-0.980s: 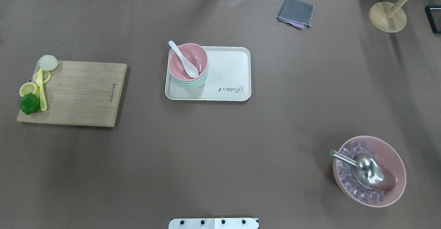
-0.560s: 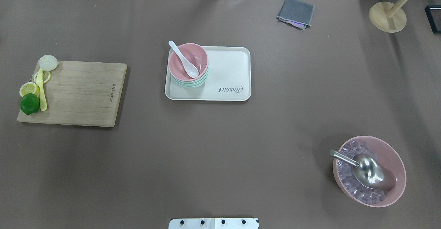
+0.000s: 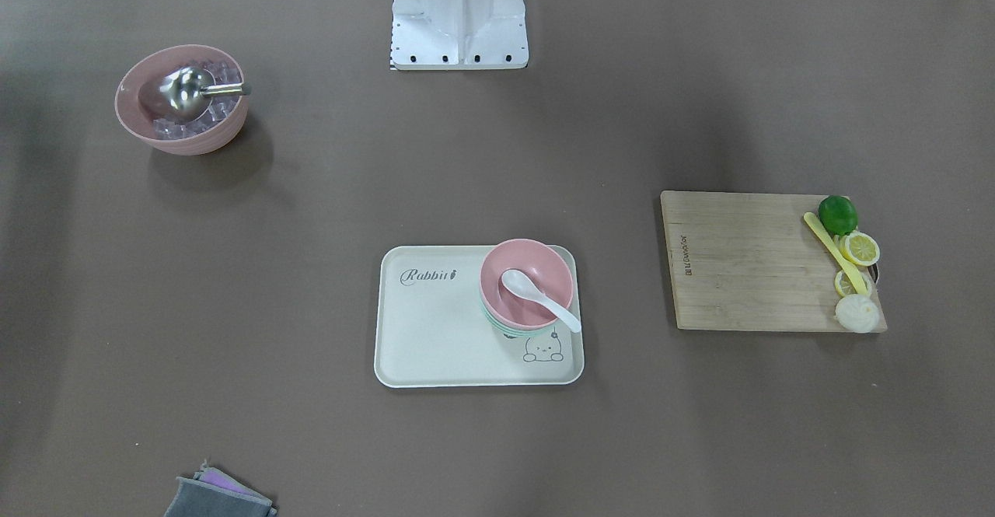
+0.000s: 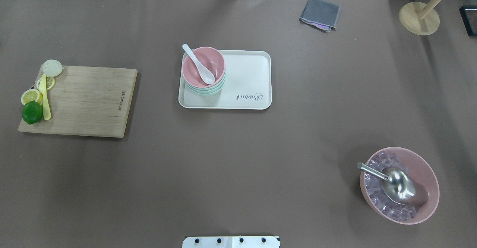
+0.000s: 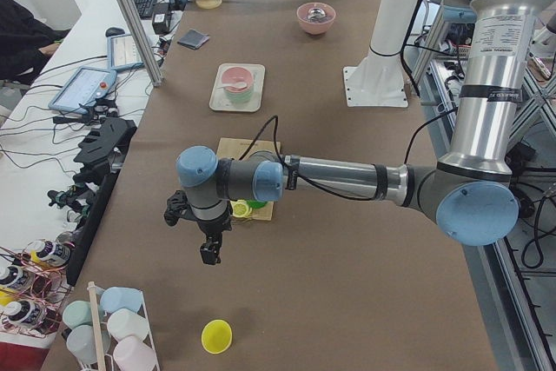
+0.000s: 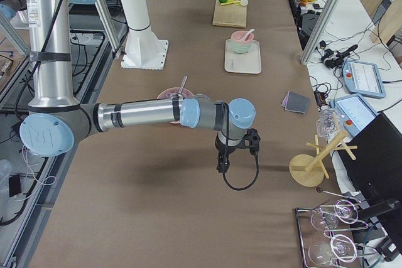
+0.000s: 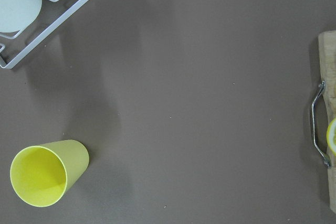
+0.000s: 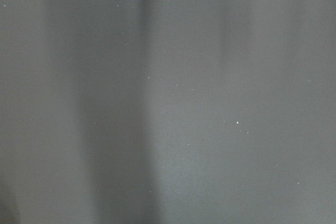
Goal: Stack pink bowl on green and place spoon
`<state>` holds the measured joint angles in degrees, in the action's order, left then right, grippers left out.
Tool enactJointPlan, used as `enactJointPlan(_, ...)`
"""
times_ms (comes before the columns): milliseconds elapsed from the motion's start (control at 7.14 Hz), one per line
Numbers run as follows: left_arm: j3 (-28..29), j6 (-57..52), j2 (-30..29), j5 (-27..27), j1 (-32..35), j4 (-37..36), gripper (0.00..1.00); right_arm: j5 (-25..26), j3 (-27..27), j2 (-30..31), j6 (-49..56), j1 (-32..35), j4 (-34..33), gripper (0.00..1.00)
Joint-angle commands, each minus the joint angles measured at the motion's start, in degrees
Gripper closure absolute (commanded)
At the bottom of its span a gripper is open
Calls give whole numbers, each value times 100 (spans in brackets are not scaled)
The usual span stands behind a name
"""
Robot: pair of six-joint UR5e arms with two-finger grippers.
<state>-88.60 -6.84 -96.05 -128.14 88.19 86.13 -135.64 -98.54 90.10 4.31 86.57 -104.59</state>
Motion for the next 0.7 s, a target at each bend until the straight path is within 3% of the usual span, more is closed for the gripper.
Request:
enactJointPlan(0,9,7,-10,0,-4,0,2,-7,1,-1,0,0,0,0)
enactJointPlan(560,35,7,-54,0,-12,-17,2,-6,-7,-37,0,0,0,0)
